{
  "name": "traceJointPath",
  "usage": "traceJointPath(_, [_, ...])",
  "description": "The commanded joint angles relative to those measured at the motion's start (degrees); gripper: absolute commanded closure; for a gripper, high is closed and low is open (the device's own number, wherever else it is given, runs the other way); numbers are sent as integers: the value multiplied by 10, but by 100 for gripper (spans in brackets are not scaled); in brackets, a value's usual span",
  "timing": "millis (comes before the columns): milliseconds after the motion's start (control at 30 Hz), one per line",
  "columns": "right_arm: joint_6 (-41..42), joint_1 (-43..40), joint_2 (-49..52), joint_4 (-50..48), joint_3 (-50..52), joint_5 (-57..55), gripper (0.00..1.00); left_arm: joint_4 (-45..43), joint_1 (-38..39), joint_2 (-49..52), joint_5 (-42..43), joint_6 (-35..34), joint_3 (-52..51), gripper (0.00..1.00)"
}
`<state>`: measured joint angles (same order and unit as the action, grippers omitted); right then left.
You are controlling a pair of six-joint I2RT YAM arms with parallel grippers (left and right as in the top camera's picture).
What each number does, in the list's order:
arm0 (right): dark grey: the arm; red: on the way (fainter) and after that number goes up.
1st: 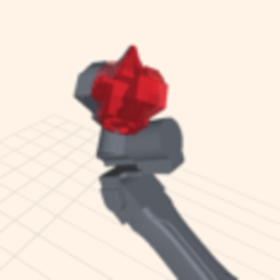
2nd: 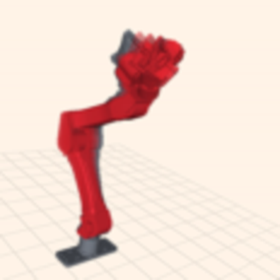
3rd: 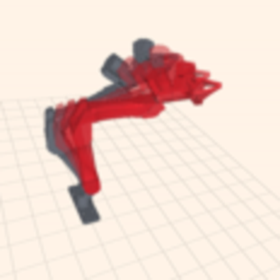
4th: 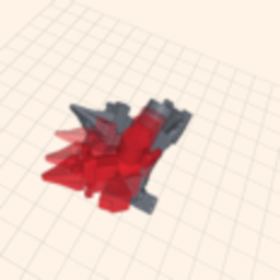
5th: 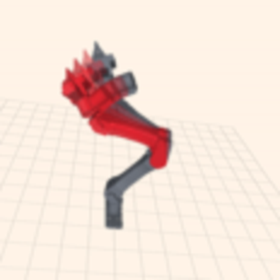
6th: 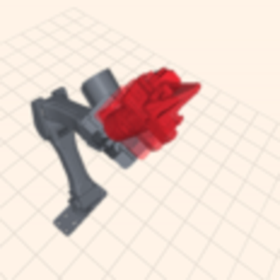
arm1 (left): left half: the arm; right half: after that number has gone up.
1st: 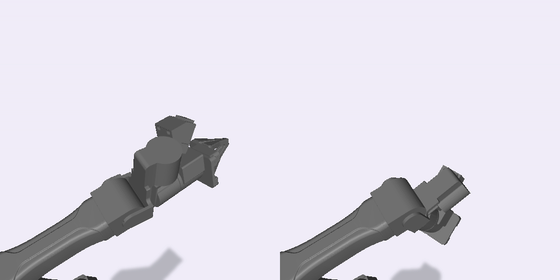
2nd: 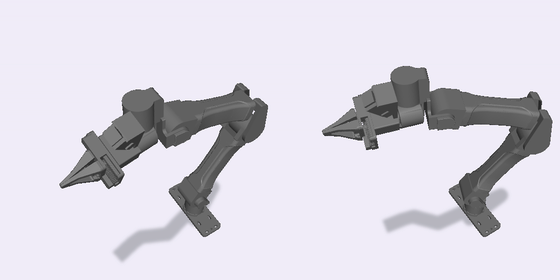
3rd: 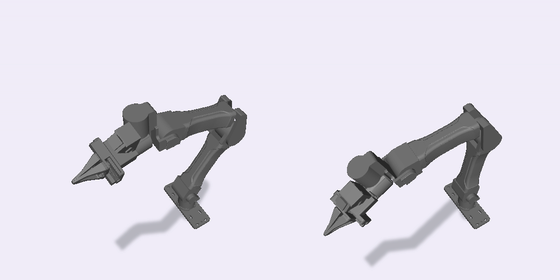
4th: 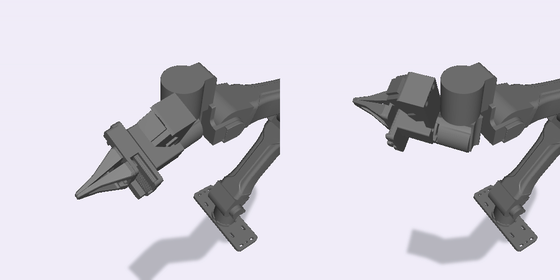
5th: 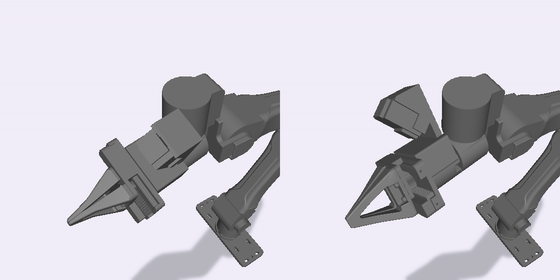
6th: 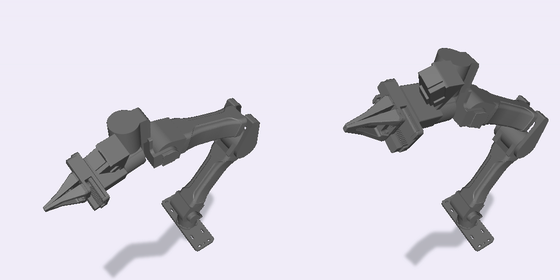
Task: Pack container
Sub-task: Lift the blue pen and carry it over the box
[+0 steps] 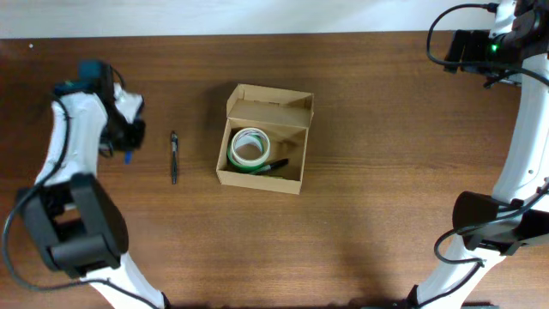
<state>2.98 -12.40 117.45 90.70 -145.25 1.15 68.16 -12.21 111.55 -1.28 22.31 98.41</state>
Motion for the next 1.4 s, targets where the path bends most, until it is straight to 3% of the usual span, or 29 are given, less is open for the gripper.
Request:
traceJointPath(0, [3,-4,3,0,1,3,1,33,28,-88,93,132,98,98])
traceJointPath(200, [3,-4,3,0,1,3,1,43,144,-178,140,327,171,98])
traceJointPath(367, [3,-4,3,0,1,3,1,88,266,-178,139,376,165,98])
traceJointPath(667, [3,-4,3,0,1,3,1,133,371,-52,80,380,104,98])
traceJointPath(867, [3,-4,3,0,1,3,1,158,402,45,-20,380,104,98])
traceJointPath(1367, [3,-4,3,0,1,3,1,121,403,106,-5,380,104,99])
